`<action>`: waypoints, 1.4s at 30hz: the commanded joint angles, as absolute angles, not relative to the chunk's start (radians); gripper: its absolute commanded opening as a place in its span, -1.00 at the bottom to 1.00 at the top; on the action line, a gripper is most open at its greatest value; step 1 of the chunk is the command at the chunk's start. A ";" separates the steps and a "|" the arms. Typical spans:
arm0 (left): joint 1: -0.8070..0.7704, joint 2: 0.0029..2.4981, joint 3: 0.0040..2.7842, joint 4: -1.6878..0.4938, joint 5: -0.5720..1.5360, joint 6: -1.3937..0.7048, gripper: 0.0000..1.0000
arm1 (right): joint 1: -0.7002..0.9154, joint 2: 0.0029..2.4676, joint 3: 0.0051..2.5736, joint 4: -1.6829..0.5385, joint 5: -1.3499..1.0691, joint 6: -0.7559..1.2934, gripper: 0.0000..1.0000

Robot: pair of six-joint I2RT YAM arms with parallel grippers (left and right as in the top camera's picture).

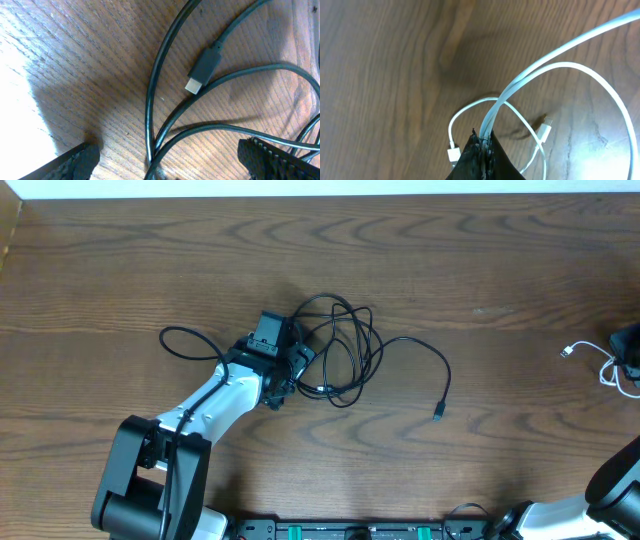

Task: Untangle cables

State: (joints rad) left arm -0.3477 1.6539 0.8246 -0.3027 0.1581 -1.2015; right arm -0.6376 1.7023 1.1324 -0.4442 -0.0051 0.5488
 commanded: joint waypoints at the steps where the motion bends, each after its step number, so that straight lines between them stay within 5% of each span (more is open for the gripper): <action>1: -0.344 1.745 0.739 -0.350 0.149 -1.213 0.91 | -0.651 1.704 1.137 -0.431 -0.003 0.560 -0.98; 21: -0.344 1.745 0.739 -0.350 0.148 -1.213 0.91 | -0.730 1.704 1.129 -0.480 -0.003 0.571 -0.72; 23: -0.344 1.745 0.739 -0.350 0.148 -1.213 0.91 | -0.731 1.704 1.129 -0.451 -0.003 0.571 -0.58; 33: -0.344 1.745 0.739 -0.350 0.148 -1.213 0.91 | -0.731 1.704 1.129 -0.315 -0.002 0.510 0.99; 42: -0.344 1.745 0.739 -0.350 0.148 -1.213 0.91 | -0.722 1.704 1.129 -0.331 -0.003 0.463 0.99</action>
